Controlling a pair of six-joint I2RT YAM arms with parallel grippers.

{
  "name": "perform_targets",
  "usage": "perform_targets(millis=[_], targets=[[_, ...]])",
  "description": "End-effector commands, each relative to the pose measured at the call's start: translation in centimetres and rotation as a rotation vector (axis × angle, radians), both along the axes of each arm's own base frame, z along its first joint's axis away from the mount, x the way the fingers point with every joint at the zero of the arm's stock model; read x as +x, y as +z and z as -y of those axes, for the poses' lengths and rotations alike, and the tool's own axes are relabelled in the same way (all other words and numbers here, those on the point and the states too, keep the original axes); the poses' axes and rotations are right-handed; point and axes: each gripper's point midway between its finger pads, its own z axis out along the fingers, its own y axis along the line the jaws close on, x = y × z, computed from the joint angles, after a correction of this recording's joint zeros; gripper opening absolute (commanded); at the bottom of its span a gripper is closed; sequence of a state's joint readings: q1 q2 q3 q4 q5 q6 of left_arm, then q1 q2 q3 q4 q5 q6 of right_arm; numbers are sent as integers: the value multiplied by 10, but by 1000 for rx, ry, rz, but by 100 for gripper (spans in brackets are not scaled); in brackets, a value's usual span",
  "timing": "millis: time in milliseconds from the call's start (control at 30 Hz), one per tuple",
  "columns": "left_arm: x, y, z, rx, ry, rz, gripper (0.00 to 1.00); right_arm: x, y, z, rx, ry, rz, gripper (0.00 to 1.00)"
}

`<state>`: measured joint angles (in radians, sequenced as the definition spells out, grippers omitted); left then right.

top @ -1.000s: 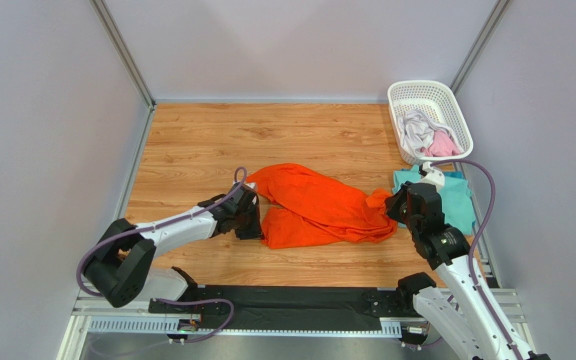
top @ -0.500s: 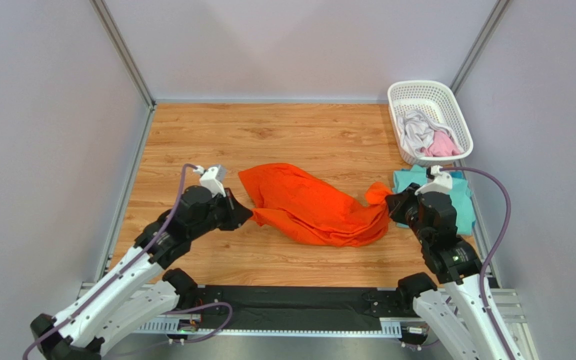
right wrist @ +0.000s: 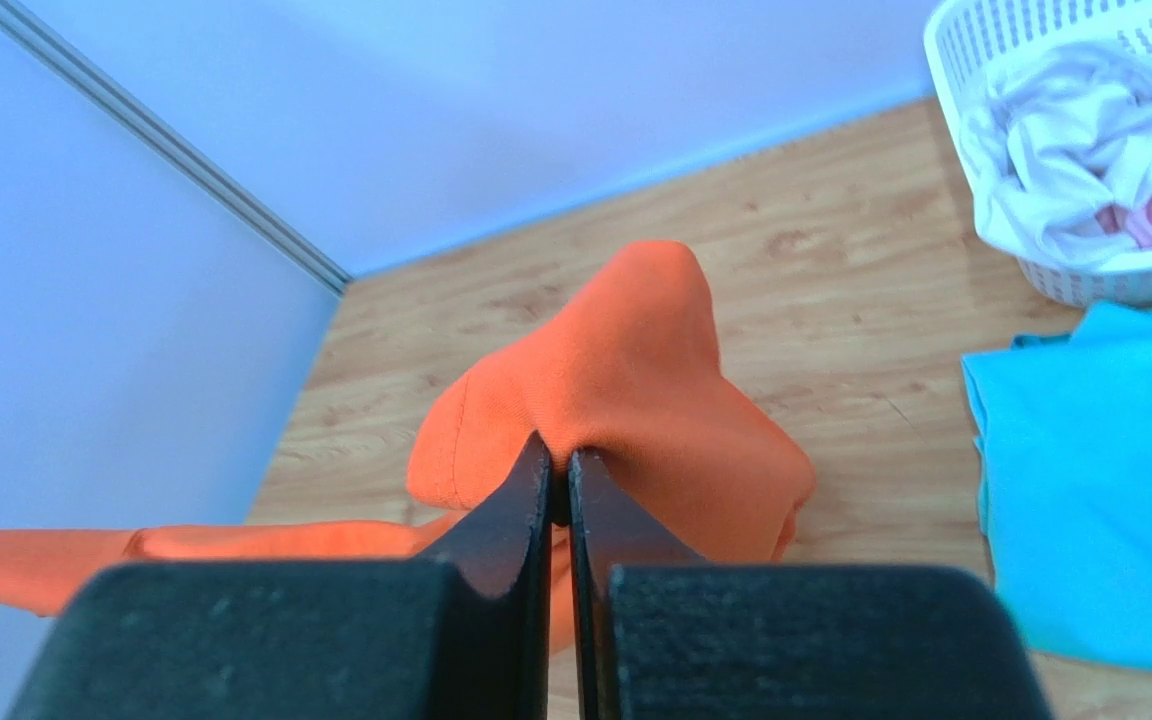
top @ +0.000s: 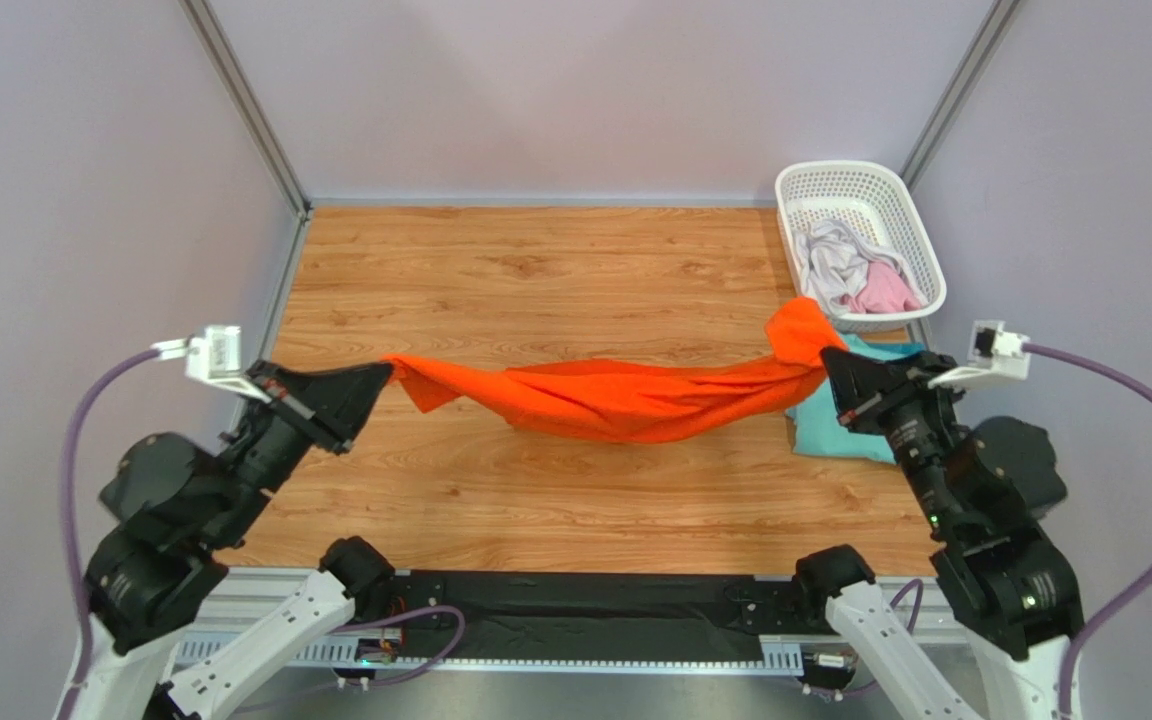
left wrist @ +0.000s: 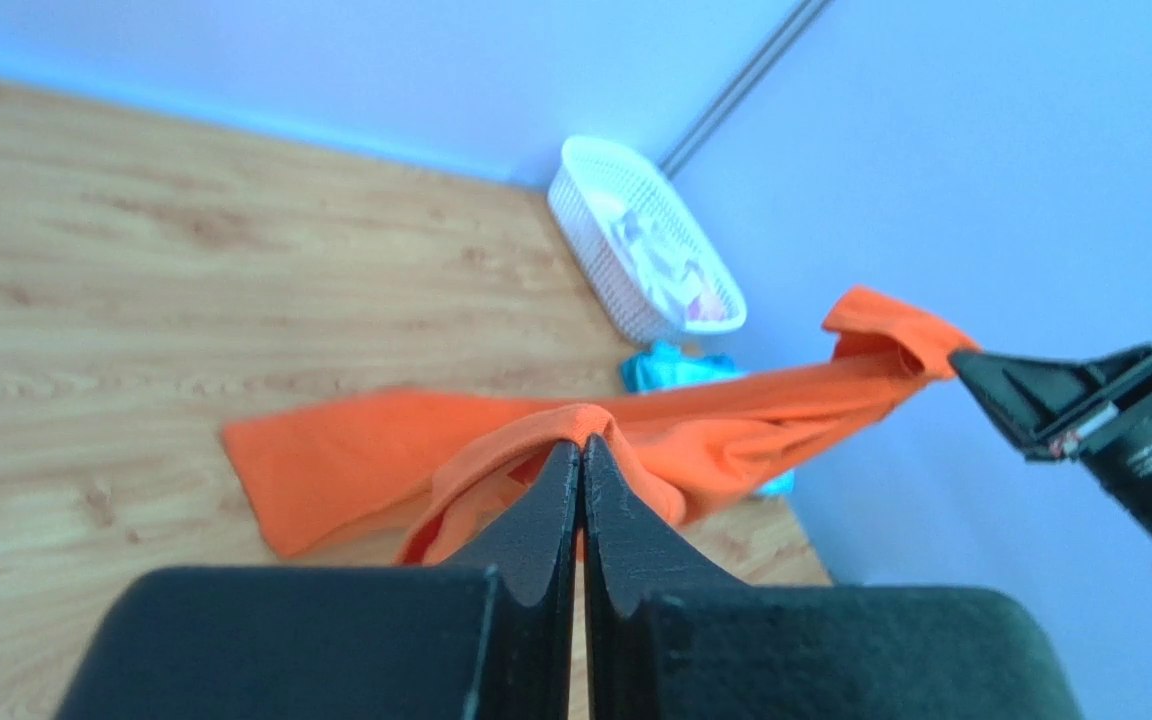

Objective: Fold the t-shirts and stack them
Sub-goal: Flatten the tshirt out

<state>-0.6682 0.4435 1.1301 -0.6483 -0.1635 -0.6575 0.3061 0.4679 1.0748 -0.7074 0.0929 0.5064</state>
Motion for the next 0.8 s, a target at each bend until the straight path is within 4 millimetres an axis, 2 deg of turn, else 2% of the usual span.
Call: perform_targets(millis=[0, 100, 167, 200, 233, 300, 333, 400, 500, 533, 567, 600, 633, 667, 700, 733, 767], targets=[[-15, 12, -34, -8, 94, 50, 0, -29, 13, 1, 33, 37, 18, 0], [-16, 2, -52, -44, 177, 21, 0, -39, 6, 1, 64, 50, 12, 0], [-7, -15, -57, -45, 234, -22, 0, -34, -11, 5, 63, 11, -32, 0], [1, -33, -55, -10, 262, -65, 0, -30, -21, 7, 62, -11, -65, 0], [10, -44, -63, 5, 330, -93, 0, -24, -31, 11, 55, -45, -95, 0], [28, -86, -65, 71, 428, -216, 0, -5, -66, 10, 24, -77, -201, 0], [36, -101, -74, 107, 516, -251, 0, 3, -79, 10, 10, -95, -241, 0], [51, -140, -75, 206, 603, -360, 0, 28, -118, 10, -35, -147, -360, 0], [67, -185, -65, 326, 630, -486, 0, 57, -157, 1, -80, -148, -469, 0], [72, -193, -61, 344, 625, -514, 0, 63, -160, -1, -88, -148, -474, 0], [86, -201, -60, 349, 639, -544, 0, 71, -161, -2, -97, -149, -469, 0], [93, -202, -48, 359, 552, -565, 0, 86, -142, -3, -100, -153, -413, 0], [102, -198, -44, 344, 522, -569, 0, 98, -141, -3, -119, -165, -422, 0], [121, -193, -49, 311, 537, -577, 0, 108, -126, -5, -123, -165, -400, 0], [133, -166, -39, 281, 466, -529, 0, 124, -97, -9, -136, -147, -359, 0], [149, -155, -43, 269, 479, -523, 0, 134, -76, -10, -142, -143, -325, 0], [161, -110, -41, 235, 471, -437, 0, 143, -58, -14, -146, -129, -295, 0]])
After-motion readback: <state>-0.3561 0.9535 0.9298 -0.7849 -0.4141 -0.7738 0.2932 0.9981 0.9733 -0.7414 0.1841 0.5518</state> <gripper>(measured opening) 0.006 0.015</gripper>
